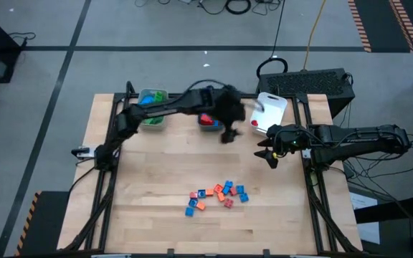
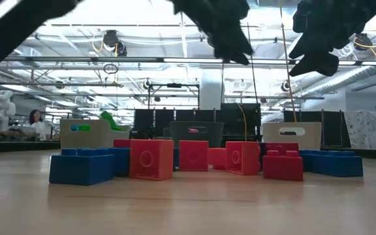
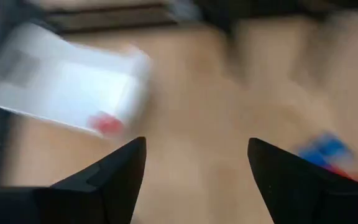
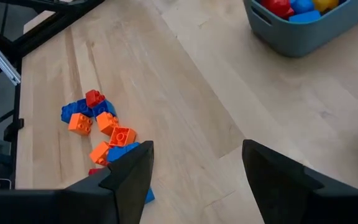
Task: Sort blocks by size
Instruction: Put the small orange 4 stud game piece into the white bin
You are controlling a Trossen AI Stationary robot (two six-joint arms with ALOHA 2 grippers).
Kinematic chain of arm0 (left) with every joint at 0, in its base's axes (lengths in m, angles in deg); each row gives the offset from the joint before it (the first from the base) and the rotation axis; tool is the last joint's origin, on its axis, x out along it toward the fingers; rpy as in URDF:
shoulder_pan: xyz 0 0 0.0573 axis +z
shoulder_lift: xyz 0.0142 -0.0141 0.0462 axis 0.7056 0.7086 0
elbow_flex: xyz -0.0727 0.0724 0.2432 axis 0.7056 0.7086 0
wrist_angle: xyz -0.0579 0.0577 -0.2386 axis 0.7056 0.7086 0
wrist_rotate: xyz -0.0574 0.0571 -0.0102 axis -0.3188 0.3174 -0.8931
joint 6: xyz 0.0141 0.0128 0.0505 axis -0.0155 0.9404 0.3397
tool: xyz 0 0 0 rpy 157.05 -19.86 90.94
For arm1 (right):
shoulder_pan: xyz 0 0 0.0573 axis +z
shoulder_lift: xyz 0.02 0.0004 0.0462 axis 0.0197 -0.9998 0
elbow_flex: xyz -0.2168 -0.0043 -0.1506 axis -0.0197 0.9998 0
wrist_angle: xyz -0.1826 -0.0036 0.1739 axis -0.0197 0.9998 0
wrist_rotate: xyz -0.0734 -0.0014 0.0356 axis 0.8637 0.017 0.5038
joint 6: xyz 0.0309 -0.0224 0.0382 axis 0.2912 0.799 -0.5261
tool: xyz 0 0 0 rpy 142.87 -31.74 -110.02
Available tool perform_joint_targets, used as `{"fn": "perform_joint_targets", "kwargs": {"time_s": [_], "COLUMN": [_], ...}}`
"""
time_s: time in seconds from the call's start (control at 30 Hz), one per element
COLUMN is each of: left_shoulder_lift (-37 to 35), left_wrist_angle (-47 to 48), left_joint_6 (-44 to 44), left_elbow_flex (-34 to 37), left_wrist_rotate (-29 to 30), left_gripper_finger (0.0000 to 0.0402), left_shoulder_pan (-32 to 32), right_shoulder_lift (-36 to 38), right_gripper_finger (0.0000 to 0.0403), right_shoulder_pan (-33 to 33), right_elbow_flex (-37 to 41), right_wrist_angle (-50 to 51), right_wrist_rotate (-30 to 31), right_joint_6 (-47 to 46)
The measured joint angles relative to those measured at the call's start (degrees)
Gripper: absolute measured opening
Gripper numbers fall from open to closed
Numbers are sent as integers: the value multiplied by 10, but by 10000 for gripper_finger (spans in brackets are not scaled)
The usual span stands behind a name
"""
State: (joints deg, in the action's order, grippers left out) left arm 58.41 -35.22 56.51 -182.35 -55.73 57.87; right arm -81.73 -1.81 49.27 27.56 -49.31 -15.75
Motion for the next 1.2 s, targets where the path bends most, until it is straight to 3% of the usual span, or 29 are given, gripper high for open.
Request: {"fn": "perform_joint_targets", "kwargs": {"time_s": [0.1, 0.2, 0.4, 0.47, 0.77, 0.9, 1.03, 1.2], "left_shoulder_lift": [-32, -57, -50, -58, -57, -54, -55, -55], "left_wrist_angle": [22, 48, 54, 23, 56, 39, -6, -50], "left_joint_6": [-56, -53, -67, -75, -41, -88, -176, -265], "left_elbow_flex": [56, 115, 204, 212, 222, 222, 222, 212], "left_wrist_rotate": [-30, -26, -82, -83, -65, -55, -39, 45], "left_gripper_finger": [276, 276, 276, 276, 276, 276, 276, 276], "left_shoulder_pan": [-16, -40, -73, -76, -146, -172, -193, -220], "right_shoulder_lift": [0, 0, 0, 0, 0, 4, 63, 182], "right_gripper_finger": [238, 238, 238, 238, 238, 238, 238, 238], "right_shoulder_pan": [0, 0, 0, 0, 3, 23, 32, 27], "right_elbow_flex": [0, 0, 0, 0, 0, 0, -39, -154], "right_wrist_angle": [0, 2, 3, 3, 4, 37, 20, 168], "right_wrist_rotate": [0, 0, 0, 0, -5, -40, -58, 6], "right_joint_6": [1, 1, 2, 3, -12, 8, 92, 159]}}
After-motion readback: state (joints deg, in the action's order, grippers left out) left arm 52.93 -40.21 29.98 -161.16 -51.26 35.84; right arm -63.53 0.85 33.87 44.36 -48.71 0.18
